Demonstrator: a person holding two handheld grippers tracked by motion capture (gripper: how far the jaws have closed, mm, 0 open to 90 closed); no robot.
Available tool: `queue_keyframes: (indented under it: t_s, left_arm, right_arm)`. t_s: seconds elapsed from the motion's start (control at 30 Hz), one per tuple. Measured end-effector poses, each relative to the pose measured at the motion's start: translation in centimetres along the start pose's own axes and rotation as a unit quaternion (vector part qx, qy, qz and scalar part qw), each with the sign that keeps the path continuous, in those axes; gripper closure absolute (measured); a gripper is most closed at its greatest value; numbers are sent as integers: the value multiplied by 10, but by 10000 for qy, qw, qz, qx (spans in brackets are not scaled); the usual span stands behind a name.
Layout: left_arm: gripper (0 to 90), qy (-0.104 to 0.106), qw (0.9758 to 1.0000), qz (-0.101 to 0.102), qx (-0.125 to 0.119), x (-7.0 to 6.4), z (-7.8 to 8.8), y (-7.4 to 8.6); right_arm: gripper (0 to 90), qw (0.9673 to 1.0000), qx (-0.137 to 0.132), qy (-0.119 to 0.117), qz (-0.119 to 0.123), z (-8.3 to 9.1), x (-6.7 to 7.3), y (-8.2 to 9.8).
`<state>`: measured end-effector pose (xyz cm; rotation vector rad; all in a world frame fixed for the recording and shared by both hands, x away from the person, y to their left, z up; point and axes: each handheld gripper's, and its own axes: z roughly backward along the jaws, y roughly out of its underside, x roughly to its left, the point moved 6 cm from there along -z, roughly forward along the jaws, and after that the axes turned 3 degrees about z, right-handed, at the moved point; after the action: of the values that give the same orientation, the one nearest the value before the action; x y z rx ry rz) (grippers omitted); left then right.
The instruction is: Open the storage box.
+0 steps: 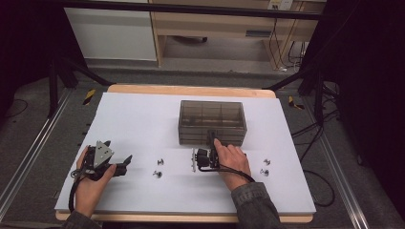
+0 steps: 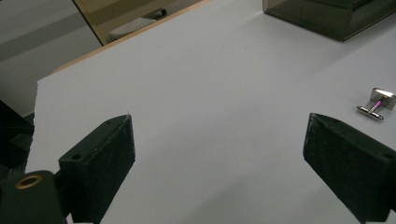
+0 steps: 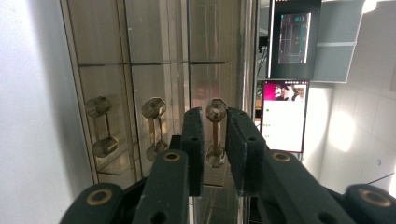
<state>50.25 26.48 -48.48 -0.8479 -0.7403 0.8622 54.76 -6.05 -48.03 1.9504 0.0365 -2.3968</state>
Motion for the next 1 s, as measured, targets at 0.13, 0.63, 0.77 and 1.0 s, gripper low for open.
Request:
queue_keyframes:
  t_s: [0.13,0.63,0.77,1.0]
  left_arm:
    - [89,11,10000,-28,9,-1,0,0]
    - [89,45,9999,-87,53,-4,-2,0]
    - [88,64,9999,-97,61,-5,-2,0]
    - [87,79,9998,-136,82,-6,-3,0]
  right_arm:
    - [804,10000,-34,50,33,0,0,0]
    - [814,9999,-62,81,-40,9,2,0]
    - [814,9999,-101,96,-38,19,4,0]
    - [813,9999,-123,78,-57,36,9,-3]
